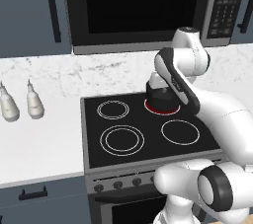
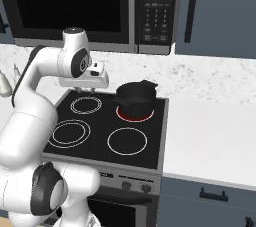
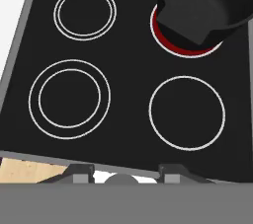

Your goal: Turn off the rear right burner of the stove.

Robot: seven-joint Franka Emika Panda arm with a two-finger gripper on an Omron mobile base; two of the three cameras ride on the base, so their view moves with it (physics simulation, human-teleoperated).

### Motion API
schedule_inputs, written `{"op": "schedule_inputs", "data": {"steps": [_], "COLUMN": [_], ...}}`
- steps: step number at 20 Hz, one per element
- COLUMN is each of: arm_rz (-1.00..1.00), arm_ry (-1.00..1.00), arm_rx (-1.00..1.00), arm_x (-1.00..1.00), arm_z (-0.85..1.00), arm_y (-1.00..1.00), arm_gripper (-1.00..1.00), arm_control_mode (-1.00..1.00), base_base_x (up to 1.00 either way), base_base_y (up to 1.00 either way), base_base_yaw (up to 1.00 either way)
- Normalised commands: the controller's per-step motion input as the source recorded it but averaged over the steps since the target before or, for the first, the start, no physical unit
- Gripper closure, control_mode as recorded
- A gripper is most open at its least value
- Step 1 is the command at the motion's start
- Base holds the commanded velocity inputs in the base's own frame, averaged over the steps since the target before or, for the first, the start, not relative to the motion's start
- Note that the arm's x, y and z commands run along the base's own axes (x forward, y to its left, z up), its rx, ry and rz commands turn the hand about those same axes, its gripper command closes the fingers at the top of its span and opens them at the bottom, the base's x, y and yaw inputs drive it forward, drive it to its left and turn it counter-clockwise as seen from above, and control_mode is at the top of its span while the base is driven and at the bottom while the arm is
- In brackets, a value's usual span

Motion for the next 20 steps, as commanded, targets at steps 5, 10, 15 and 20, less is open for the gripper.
{"op": "schedule_inputs", "data": {"steps": [5,10,15,20], "arm_rz": [0.00,0.00,0.00,0.00], "arm_ry": [-0.04,-0.02,0.00,0.00], "arm_rx": [-0.01,-0.01,0.00,0.00], "arm_x": [0.00,0.00,0.00,0.00], "arm_z": [-0.11,-0.19,-0.04,0.00], "arm_y": [-0.12,-0.41,-0.16,0.00], "arm_gripper": [-1.00,-1.00,-1.00,-1.00], "arm_control_mode": [-1.00,-1.00,-1.00,-1.00], "base_base_x": [0.00,0.00,0.00,0.00], "base_base_y": [0.00,0.00,0.00,0.00], "base_base_yaw": [0.00,0.00,0.00,0.00]}}
